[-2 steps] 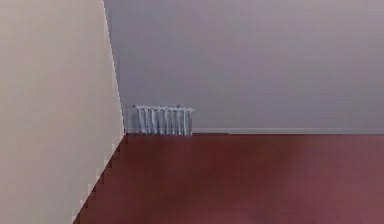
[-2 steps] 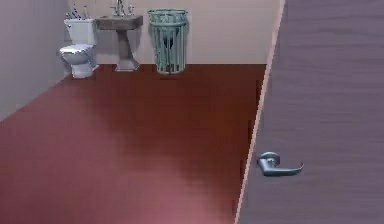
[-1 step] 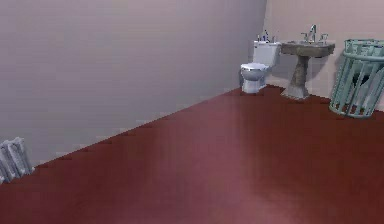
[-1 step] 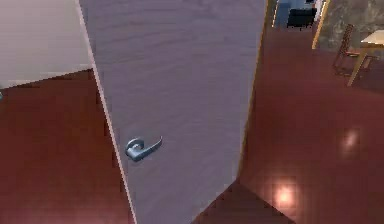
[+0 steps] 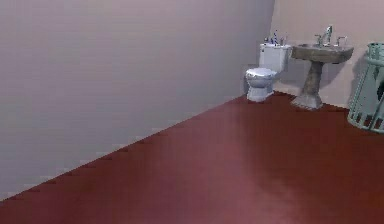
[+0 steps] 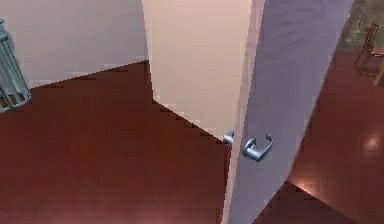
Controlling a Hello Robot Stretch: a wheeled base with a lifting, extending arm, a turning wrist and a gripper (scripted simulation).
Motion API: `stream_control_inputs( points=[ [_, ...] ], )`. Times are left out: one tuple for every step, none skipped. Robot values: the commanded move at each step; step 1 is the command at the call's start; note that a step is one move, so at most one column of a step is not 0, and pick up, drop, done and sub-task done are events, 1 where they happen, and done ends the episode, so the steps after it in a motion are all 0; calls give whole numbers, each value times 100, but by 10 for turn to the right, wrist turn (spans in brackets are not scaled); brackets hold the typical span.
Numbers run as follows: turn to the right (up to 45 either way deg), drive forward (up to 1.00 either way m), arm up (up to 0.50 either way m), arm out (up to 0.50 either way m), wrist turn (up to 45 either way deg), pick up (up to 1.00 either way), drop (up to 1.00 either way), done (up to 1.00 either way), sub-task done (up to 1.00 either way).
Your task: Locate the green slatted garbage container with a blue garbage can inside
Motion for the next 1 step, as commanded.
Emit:
stream_control_inputs(
  points=[
    [450,0,0,0,0,0,0,0,0]
  ],
)
